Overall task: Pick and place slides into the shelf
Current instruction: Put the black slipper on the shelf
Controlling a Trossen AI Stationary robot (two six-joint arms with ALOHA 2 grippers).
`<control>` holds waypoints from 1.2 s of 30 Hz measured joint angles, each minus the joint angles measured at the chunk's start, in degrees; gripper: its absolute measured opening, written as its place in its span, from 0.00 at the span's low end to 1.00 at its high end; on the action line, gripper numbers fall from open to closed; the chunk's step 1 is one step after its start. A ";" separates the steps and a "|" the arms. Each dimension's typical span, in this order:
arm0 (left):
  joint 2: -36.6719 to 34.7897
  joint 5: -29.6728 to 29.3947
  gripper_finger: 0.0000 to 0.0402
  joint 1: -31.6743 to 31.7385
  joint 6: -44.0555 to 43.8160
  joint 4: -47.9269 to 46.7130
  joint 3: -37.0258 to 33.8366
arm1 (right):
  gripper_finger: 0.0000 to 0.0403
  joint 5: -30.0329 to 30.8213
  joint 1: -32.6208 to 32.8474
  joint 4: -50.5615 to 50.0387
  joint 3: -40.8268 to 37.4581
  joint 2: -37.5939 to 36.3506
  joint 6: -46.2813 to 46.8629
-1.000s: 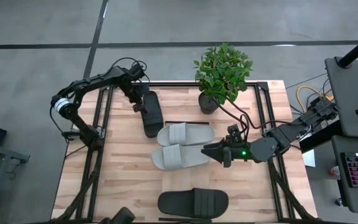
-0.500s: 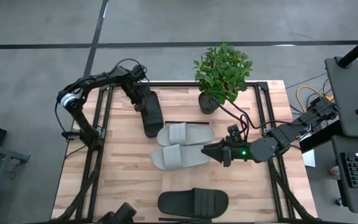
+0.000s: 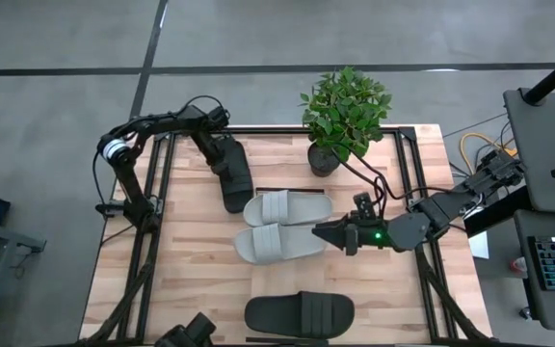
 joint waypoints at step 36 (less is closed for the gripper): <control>0.20 2.43 0.04 -0.56 0.36 1.51 -6.36 | 0.58 1.53 0.00 -0.04 0.00 0.02 0.11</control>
